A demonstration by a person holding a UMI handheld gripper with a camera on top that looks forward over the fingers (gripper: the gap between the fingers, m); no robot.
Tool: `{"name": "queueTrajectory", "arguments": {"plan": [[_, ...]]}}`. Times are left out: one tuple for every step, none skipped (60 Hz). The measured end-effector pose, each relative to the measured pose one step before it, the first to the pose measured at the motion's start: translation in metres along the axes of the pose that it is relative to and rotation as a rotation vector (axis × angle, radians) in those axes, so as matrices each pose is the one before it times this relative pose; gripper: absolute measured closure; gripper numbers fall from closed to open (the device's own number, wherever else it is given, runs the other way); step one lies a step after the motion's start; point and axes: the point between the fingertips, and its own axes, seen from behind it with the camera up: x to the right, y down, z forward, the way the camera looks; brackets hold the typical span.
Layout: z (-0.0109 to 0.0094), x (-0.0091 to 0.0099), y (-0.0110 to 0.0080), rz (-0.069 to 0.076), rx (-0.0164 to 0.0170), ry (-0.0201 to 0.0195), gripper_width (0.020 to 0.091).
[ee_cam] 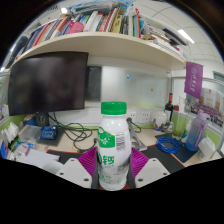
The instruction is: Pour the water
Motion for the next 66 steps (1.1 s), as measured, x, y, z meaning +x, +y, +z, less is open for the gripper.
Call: {"name": "queueTrajectory", "arguments": {"plan": [[0.00178, 0.00006, 0.00289, 0.0031, -0.00120, -0.00345, 0.0670], [0.00275, 0.00017, 0.00264, 0.0034, 0.00275, -0.00383, 0.0669], [0.00143, 0.00017, 0.00276, 0.0016, 0.00320, -0.00220, 0.0669], [0.00159, 0.00026, 0.00220, 0.0019, 0.00254, -0.00185, 0.0669], [0.00159, 0.00042, 0.00274, 0.0026, 0.00041, -0.00064, 0.0670], [0.00168, 0.00003, 0.00310, 0.0029, -0.00152, -0.00160, 0.0670], [0.00139, -0.00098, 0.00321, 0.0024, -0.00310, -0.00474, 0.0668], [0.00124, -0.00128, 0.00285, 0.0019, -0.00275, -0.00613, 0.0661], [0.00115, -0.00108, 0.00238, 0.0009, -0.00097, -0.00575, 0.0657], [0.00161, 0.00036, 0.00206, 0.0007, -0.00031, -0.00275, 0.0657], [0.00099, 0.00049, 0.00297, -0.0019, -0.00131, -0.00045, 0.0658], [0.00107, 0.00035, 0.00346, -0.0042, -0.00274, 0.00151, 0.0658], [0.00096, 0.00066, 0.00396, -0.0049, -0.00626, 0.00146, 0.0653], [0.00084, 0.00019, 0.00434, -0.0059, -0.00848, -0.00004, 0.0652], [0.00078, -0.00037, 0.00487, -0.0058, -0.01096, -0.00119, 0.0642], [-0.00209, -0.00073, -0.00201, -0.0059, 0.01136, -0.00165, 0.0645], [-0.00027, 0.00000, -0.00257, -0.0012, 0.02153, -0.00146, 0.0642], [0.00007, -0.00040, 0.00123, 0.0020, 0.00218, -0.00214, 0.0641], [-0.00047, 0.00024, 0.00265, 0.0035, -0.00503, -0.00107, 0.0632], [-0.00028, 0.00149, -0.00226, 0.0043, 0.01179, 0.00360, 0.0624], [0.00072, 0.00056, 0.00050, 0.0070, 0.00050, 0.00237, 0.0613], [-0.00052, 0.00074, 0.00024, 0.0048, -0.00057, 0.00171, 0.0602], [-0.00094, 0.00074, -0.00042, 0.0022, 0.00346, 0.00179, 0.0588], [-0.00062, 0.00050, -0.00007, -0.0004, 0.00154, 0.00208, 0.0578], [-0.00060, 0.00014, 0.00069, -0.0018, -0.00174, 0.00017, 0.0570], [-0.00088, 0.00034, 0.00012, -0.0020, -0.00056, 0.00064, 0.0559], [-0.00045, 0.00063, 0.00044, -0.0019, -0.00129, 0.00195, 0.0551], [-0.00056, 0.00121, 0.00162, -0.0025, -0.00604, 0.00566, 0.0543], [0.00016, 0.00106, 0.00270, -0.0016, -0.00956, 0.00960, 0.0528], [-0.00035, 0.00188, 0.00353, 0.0000, -0.01644, 0.00835, 0.0507], [-0.00020, 0.00145, 0.00483, 0.0043, -0.01816, 0.00825, 0.0479], [-0.00051, 0.00179, 0.00494, 0.0057, -0.02218, 0.00957, 0.0443], [-0.00054, 0.00069, 0.00415, 0.0053, -0.01920, 0.00507, 0.0398], [-0.00089, -0.00001, 0.00323, 0.0036, -0.01448, 0.00174, 0.0354], [-0.00108, 0.00014, 0.00195, 0.0011, -0.00818, 0.00028, 0.0314], [-0.00135, -0.00029, 0.00106, 0.0009, -0.00397, -0.00019, 0.0282], [-0.00138, -0.00050, 0.00098, 0.0002, -0.00248, -0.00148, 0.0262], [-0.00148, -0.00115, 0.00095, 0.0004, -0.00332, -0.00414, 0.0252], [-0.00147, -0.00164, 0.00160, 0.0006, -0.00586, -0.00686, 0.0247], [-0.00048, -0.00093, 0.00295, -0.0003, -0.00773, -0.00738, 0.0250], [-0.00198, -0.00143, 0.00247, -0.0020, -0.01192, -0.00452, 0.0253], [-0.00246, -0.00111, 0.00230, -0.0044, -0.01107, -0.00519, 0.0255], [-0.00276, -0.00082, 0.00199, -0.0054, -0.01030, -0.00444, 0.0256], [-0.00282, -0.00079, 0.00202, -0.0059, -0.00879, -0.00441, 0.0258], [-0.00315, -0.00086, 0.00221, -0.0057, -0.01001, -0.00462, 0.0260], [-0.00345, -0.00099, 0.00277, -0.0057, -0.01241, -0.00508, 0.0257], [-0.00368, -0.00086, 0.00347, -0.0057, -0.01493, -0.00531, 0.0257], [-0.00372, -0.00081, 0.00357, -0.0054, -0.01608, -0.00523, 0.0257], [-0.00402, -0.00094, 0.00358, -0.0044, -0.01626, -0.00507, 0.0257], [-0.00391, -0.00029, 0.00317, -0.0048, -0.01296, -0.00528, 0.0260], [-0.00405, -0.00073, 0.00288, -0.0059, -0.01236, -0.00433, 0.0260], [-0.00439, -0.00003, 0.00343, -0.0051, -0.01495, -0.00505, 0.0260], [-0.00461, -0.00046, 0.00348, -0.0025, -0.01694, -0.00587, 0.0259], [-0.00498, -0.00069, 0.00293, 0.0005, -0.01701, -0.00683, 0.0258], [-0.00518, -0.00066, 0.00203, 0.0024, -0.01339, -0.00837, 0.0256], [-0.00526, -0.00069, 0.00098, 0.0035, -0.00944, -0.00752, 0.0257], [-0.00529, -0.00048, 0.00040, 0.0044, -0.00731, -0.00671, 0.0259], [-0.00511, -0.00077, -0.00003, 0.0042, -0.00650, -0.00680, 0.0258], [-0.00501, -0.00023, -0.00012, 0.0003, -0.00489, -0.00737, 0.0258], [-0.00480, -0.00120, -0.00059, -0.0011, -0.00574, -0.00728, 0.0259], [-0.00458, -0.00049, -0.00053, 0.0000, -0.00614, -0.00750, 0.0259], [-0.00431, -0.00084, -0.00067, 0.0026, -0.00812, -0.00752, 0.0261], [-0.00452, -0.00127, -0.00078, 0.0035, -0.00833, -0.00907, 0.0259], [-0.00431, -0.00172, -0.00115, 0.0043, -0.00672, -0.01100, 0.0262], [-0.00445, -0.00213, -0.00158, 0.0058, -0.00640, -0.01241, 0.0263], [-0.00423, -0.00239, -0.00131, 0.0069, -0.00642, -0.01328, 0.0265]]}}
